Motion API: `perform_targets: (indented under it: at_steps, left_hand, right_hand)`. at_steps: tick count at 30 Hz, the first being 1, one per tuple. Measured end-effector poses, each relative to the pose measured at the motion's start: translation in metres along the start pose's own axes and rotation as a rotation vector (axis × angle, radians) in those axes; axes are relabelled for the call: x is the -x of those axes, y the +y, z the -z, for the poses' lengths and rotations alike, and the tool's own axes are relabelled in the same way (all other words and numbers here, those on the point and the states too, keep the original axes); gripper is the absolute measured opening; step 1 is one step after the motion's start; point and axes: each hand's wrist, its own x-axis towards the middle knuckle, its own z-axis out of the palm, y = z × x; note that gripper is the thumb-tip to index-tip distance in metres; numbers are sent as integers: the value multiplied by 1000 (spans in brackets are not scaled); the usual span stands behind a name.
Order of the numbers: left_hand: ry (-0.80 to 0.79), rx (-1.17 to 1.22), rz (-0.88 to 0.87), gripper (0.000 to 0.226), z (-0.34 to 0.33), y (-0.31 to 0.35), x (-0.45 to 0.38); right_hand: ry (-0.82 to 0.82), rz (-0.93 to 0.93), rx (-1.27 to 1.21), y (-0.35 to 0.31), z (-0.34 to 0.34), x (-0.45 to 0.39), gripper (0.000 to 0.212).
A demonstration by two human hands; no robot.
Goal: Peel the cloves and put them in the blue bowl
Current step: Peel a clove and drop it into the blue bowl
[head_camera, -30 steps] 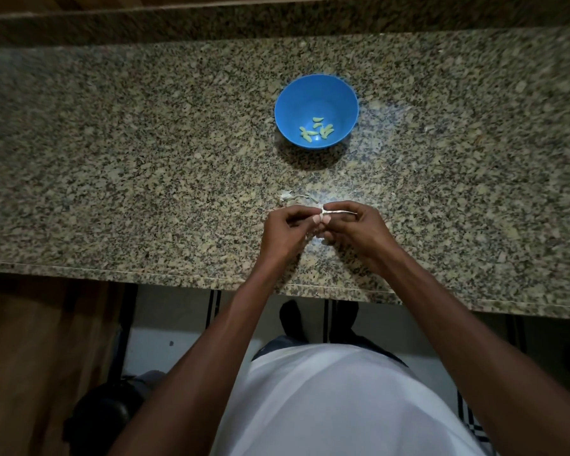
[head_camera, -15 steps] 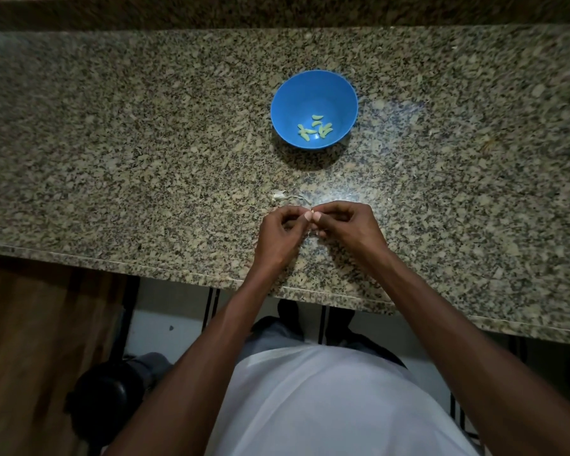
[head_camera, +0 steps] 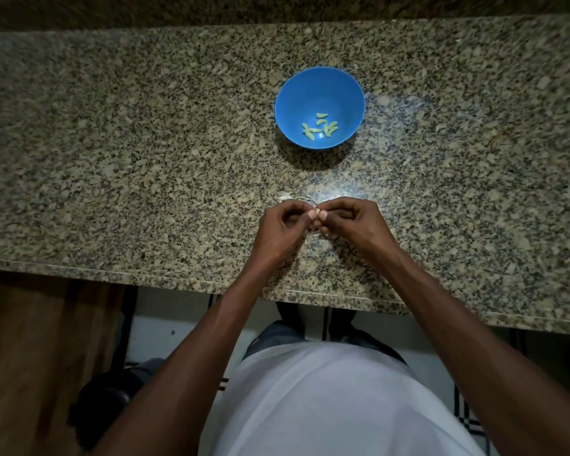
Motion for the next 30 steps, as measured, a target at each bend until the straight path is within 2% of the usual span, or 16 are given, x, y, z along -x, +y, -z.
perform_targets:
  at_steps: [6, 10, 15, 19, 23, 30]
  left_hand:
    - [107, -188, -137, 10, 0, -1, -5]
    - [151, -162, -126, 9, -1, 1, -5]
    - [138, -118, -99, 6, 0, 5, -2]
    - [106, -125, -56, 9, 1, 5, -6]
    - [22, -89, 10, 19, 7, 9, -6]
    - [-61, -284, -71, 22, 16, 12, -11]
  right_hand:
    - [19, -26, -139, -2, -7, 0, 22]
    - [40, -128, -251, -4, -11, -3, 20]
    - [80, -153, -270, -2, -14, -4, 18]
    - [72, -113, -222, -1, -14, -4, 15]
    - [48, -20, -58, -1, -9, -2, 14]
    - [46, 124, 134, 0, -6, 0, 13]
